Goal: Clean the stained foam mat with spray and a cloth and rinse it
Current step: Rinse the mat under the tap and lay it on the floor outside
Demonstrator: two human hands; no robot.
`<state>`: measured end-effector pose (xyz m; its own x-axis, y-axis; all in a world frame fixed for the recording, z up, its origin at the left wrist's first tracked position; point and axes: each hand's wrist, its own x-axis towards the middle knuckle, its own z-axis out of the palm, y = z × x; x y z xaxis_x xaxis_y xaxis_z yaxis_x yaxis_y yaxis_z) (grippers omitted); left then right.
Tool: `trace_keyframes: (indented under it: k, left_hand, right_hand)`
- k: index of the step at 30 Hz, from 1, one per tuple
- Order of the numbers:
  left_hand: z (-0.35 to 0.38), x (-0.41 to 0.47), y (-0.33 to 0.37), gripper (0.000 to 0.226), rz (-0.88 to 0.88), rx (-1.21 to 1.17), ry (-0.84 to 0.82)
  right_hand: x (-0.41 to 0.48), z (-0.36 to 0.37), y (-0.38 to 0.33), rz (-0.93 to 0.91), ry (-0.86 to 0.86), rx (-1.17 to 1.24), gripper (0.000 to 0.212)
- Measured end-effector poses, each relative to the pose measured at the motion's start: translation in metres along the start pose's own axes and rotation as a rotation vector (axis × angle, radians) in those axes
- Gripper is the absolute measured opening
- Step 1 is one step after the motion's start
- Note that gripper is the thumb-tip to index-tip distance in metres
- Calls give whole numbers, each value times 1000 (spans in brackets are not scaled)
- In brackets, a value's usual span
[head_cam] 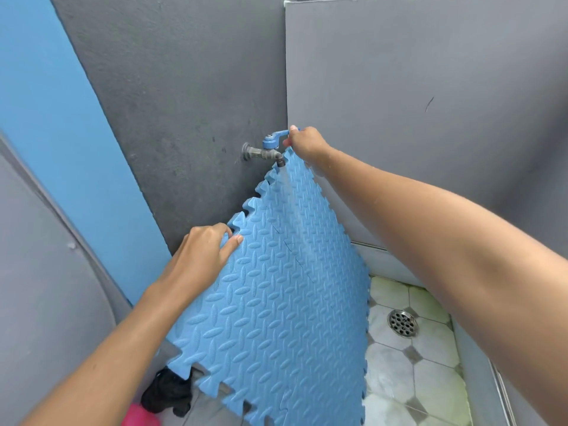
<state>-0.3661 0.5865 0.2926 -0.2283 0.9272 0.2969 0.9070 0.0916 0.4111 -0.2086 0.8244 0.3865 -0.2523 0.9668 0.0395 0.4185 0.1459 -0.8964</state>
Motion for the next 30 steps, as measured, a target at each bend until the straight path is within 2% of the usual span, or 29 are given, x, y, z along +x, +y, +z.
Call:
trace_keyframes:
  k: [5,9,13,16,17,19,20,23,25,28,30]
  left_hand:
    - [2,1,-2,35,23,24,11]
    - [4,4,-2,38,12,14,15]
    - [-7,5,11,51,-73,-61,-106]
    - [-15,7,20,55,-139,-97,-196]
    - [-19,7,23,52,-143,-103,-221]
    - [-29,2,32,45,-147,-110,-267]
    - [-40,-2,39,42,-152,-127,-294]
    - [-82,-15,67,36,-135,-159,-351]
    - [-116,-19,86,34,-146,-148,-385]
    - [-170,-27,113,34,-172,-108,-407]
    - [-211,-44,128,33,-227,-92,-423]
  right_hand:
    - [23,9,6,29,7,8,37]
    - [48,16,-1,13,-27,-90,44]
    - [50,-1,3,-27,-224,-109,48]
    - [47,-18,9,-41,-298,-239,29]
    - [45,-25,10,-62,-316,-343,36]
    - [34,-40,5,-121,-407,-628,68]
    - [24,-50,-2,-140,-477,-762,77]
    - [-15,-89,-27,-157,-655,-1016,87]
    - [-38,-115,-39,-177,-669,-1066,81]
    - [-63,-144,-75,-192,-641,-1037,44]
    - [-83,-157,-105,-224,-694,-1030,33]
